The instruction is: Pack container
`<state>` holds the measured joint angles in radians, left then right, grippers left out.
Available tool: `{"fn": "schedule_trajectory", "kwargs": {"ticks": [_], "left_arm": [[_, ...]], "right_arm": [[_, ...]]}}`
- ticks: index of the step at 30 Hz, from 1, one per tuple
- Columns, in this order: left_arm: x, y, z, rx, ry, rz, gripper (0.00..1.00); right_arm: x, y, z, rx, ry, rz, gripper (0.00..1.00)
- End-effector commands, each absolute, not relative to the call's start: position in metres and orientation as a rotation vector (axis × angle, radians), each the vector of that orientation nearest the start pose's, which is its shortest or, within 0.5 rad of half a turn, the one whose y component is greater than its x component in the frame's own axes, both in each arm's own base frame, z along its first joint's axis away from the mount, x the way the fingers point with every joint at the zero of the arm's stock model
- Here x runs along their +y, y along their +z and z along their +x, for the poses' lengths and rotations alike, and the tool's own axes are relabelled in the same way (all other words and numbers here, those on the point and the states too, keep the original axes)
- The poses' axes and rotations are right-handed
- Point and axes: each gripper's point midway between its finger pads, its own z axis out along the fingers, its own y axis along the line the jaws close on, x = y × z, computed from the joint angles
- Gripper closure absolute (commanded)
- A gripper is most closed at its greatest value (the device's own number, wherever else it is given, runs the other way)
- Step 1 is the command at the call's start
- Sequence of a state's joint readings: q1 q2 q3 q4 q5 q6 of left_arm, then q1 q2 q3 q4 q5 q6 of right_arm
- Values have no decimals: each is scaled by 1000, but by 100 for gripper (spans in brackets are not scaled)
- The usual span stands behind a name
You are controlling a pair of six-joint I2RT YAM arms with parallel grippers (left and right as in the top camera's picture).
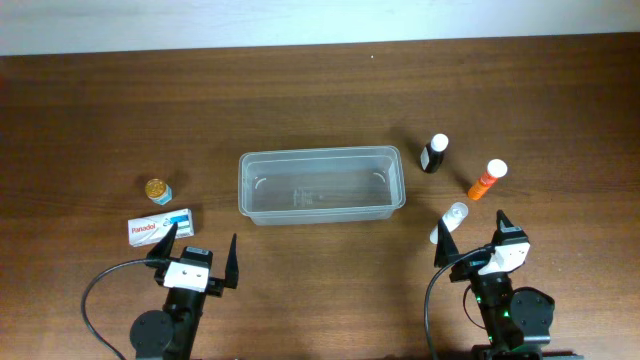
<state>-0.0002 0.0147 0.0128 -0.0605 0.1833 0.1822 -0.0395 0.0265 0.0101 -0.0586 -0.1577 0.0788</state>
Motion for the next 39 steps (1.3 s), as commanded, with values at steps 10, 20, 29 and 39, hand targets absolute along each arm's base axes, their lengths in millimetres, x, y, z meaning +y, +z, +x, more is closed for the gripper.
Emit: {"fn": "schedule_trajectory", "kwargs": {"ticks": [10,20,29,39], "left_arm": [[-29,161,244,1607,-9,273,1],[-29,161,244,1607,-9,273,1],[-29,161,244,1607,-9,273,1],[-29,161,244,1607,-9,273,1]], "right_arm": [[14,156,247,1652,156,-4,2],[28,192,242,1567,211,-76,2],[31,244,222,1560,219,-90,2],[31,303,210,1725,234,-66,2]]}}
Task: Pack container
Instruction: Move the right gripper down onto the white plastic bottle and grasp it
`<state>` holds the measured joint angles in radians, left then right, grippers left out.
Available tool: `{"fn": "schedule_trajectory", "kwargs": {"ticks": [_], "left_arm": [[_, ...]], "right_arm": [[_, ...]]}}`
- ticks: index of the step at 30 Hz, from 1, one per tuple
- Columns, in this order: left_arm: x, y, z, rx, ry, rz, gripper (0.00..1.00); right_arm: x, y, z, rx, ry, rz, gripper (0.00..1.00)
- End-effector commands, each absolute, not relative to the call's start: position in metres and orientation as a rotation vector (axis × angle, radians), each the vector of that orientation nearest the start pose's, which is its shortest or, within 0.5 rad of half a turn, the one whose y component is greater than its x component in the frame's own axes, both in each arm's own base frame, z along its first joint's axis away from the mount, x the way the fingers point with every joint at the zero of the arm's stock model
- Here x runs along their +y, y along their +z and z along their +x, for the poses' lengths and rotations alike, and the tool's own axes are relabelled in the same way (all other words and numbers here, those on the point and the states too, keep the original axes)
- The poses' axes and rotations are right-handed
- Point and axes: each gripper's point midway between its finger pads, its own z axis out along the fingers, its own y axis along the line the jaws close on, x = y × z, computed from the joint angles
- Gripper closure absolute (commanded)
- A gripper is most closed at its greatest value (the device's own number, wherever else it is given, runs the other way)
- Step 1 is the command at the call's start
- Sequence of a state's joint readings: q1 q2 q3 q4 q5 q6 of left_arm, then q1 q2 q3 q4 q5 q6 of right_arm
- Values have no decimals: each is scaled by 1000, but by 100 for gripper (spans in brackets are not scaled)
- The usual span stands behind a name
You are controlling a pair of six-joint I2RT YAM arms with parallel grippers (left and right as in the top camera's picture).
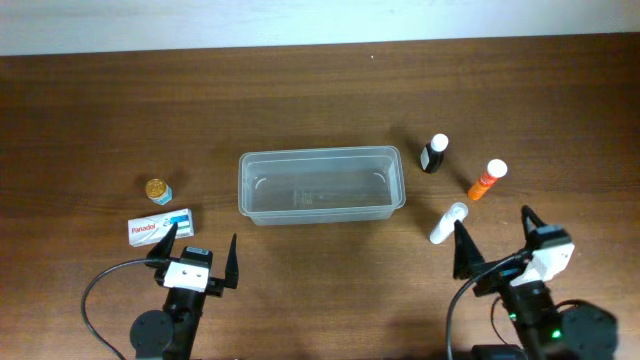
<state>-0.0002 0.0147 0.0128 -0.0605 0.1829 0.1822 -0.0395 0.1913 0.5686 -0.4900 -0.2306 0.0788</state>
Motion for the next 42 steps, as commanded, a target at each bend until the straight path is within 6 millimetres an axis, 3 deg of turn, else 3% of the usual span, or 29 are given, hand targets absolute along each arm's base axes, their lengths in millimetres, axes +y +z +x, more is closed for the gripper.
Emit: {"fn": "schedule_trajectory", "kwargs": {"ticks": [1,8,14,19,22,27,36,42], "left_arm": [[-29,161,244,1608,-9,273,1],[-29,161,244,1608,-9,273,1],[-29,161,244,1607,-9,273,1],[-29,161,244,1607,-9,273,1],[-29,161,244,1607,-9,273,1],[-29,161,244,1607,-9,273,1],[-29,161,244,1607,-9,273,1],[-29,161,244,1607,-9,273,0]], "right_arm": [[31,306,212,1763,238,-60,2],[32,320,227,2153,294,-6,2],[64,326,242,2360,562,-58,2],[64,293,263,2520,611,27,2],[49,262,270,2666,561,320,2],[14,216,274,2800,304,748,1],[4,164,269,2892,186,965,0],[13,133,270,2911,153,898,0]]}}
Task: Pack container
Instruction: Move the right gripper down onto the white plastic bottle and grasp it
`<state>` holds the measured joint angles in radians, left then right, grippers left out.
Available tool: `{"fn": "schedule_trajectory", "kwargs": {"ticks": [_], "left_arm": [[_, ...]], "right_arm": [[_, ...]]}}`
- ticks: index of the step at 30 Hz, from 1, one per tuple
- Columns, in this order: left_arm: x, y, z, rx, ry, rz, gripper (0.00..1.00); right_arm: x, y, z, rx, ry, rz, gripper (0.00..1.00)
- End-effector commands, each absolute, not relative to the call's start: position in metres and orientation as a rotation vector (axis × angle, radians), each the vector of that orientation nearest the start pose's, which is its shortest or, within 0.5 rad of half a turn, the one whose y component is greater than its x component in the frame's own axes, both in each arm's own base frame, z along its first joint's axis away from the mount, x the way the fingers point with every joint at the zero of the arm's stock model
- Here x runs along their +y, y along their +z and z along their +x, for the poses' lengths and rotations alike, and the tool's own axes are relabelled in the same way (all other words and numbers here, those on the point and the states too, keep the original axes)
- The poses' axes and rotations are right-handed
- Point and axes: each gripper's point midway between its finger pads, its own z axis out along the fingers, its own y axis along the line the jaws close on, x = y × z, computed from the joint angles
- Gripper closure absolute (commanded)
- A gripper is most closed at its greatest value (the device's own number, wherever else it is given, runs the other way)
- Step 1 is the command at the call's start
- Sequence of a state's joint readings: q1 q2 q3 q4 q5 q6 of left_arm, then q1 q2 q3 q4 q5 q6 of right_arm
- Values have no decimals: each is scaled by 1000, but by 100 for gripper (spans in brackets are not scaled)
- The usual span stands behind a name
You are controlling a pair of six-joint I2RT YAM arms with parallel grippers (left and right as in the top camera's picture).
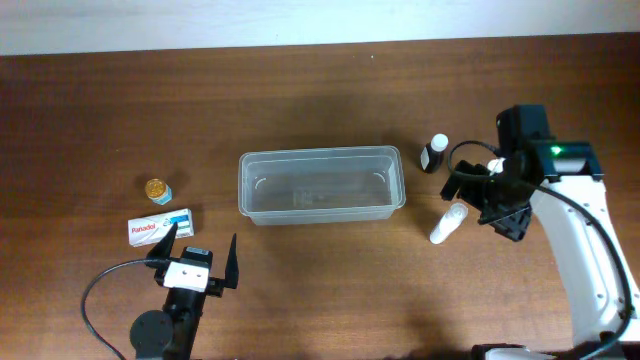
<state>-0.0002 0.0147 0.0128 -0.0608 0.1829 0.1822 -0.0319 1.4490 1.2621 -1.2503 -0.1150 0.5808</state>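
A clear plastic container (320,186) stands empty at the table's middle. To its right a black bottle with a white cap (433,153) stands upright, and a white bottle (448,223) lies on its side. My right gripper (488,203) hangs just right of them, pointing down, its fingers spread open. It covers the spot where an orange bottle would be, and that bottle is hidden. My left gripper (197,255) rests open at the front left, holding nothing.
A Panadol box (160,227) lies at the left, just behind the left gripper. A small jar with a gold lid (157,189) stands behind the box. The table's far edge meets a white wall.
My right arm has moved from the table's front edge to above the bottles at the right, and now covers the orange bottle. The left arm and all other objects are unchanged.
My right gripper first stood open at the front right, close to the white bottle. Then it was a little further right and nearer the front edge. Now it hangs over the orange bottle's place. The left gripper stayed open and still throughout.
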Motion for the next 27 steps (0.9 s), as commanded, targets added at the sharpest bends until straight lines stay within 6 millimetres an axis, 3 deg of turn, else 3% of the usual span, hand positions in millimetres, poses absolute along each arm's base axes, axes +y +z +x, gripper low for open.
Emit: {"fn": "schedule_trajectory", "kwargs": {"ticks": [1,4,10,17,23,27], "left_arm": [[-29,161,244,1608,-9,273,1],[-29,161,244,1607,-9,273,1],[-29,161,244,1607,-9,273,1],[-29,161,244,1607,-9,273,1],[-29,161,244,1607,-9,273,1],[-29,161,244,1608,-9,273,1]], "right_arm": [[15,130,272,2909,132,873,0],[21,123,276,2892,59,799,0],[19,118,278,2833,-79,866,4],[18,110,279,2834,-92,931,7],[21,87,276,2871,-100,966,7],[21,76,276,2869,-93,969,17]]}}
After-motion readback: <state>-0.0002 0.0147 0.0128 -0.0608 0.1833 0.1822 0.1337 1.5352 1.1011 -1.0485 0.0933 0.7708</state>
